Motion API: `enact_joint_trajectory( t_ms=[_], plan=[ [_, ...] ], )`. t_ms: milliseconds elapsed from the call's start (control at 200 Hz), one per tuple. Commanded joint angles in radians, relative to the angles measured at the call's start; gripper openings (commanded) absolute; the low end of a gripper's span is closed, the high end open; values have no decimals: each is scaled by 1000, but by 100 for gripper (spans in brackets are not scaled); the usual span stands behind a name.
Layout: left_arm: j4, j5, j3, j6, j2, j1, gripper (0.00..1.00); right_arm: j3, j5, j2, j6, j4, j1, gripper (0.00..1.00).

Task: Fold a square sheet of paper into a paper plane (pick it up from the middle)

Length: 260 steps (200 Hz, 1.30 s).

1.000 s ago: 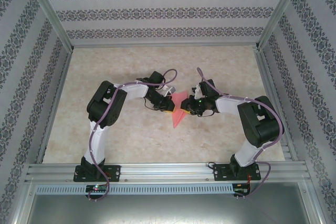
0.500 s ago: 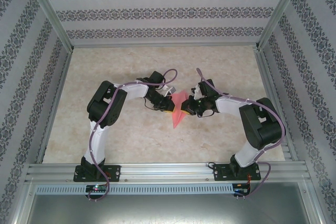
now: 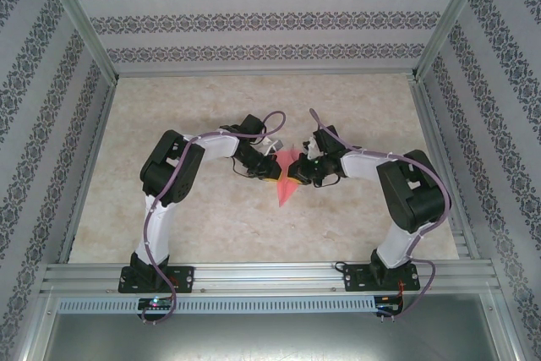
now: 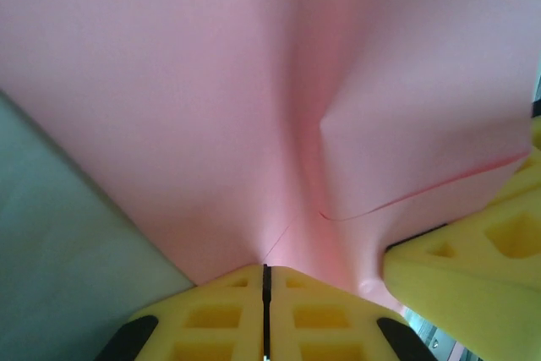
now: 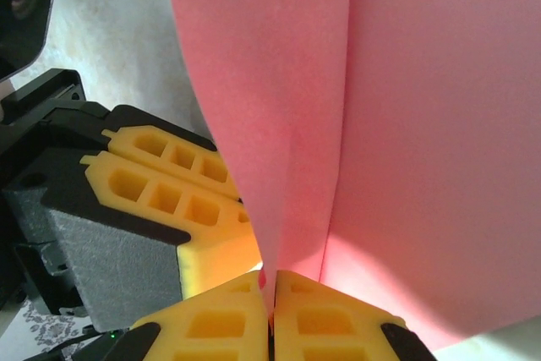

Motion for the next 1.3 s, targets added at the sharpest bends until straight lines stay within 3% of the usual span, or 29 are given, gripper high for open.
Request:
enact_joint_trajectory(
  t_ms=[0, 609, 1294],
  plan=[
    [-12, -60, -17, 28, 28, -12, 9, 31, -5, 34, 2, 19, 13, 8],
    [36, -75, -51, -45, -135, -11, 11, 60, 3, 82, -23, -6, 13, 8],
    [127, -91, -134, -118, -121, -19, 7, 108, 19, 115, -61, -64, 32, 12]
  ],
)
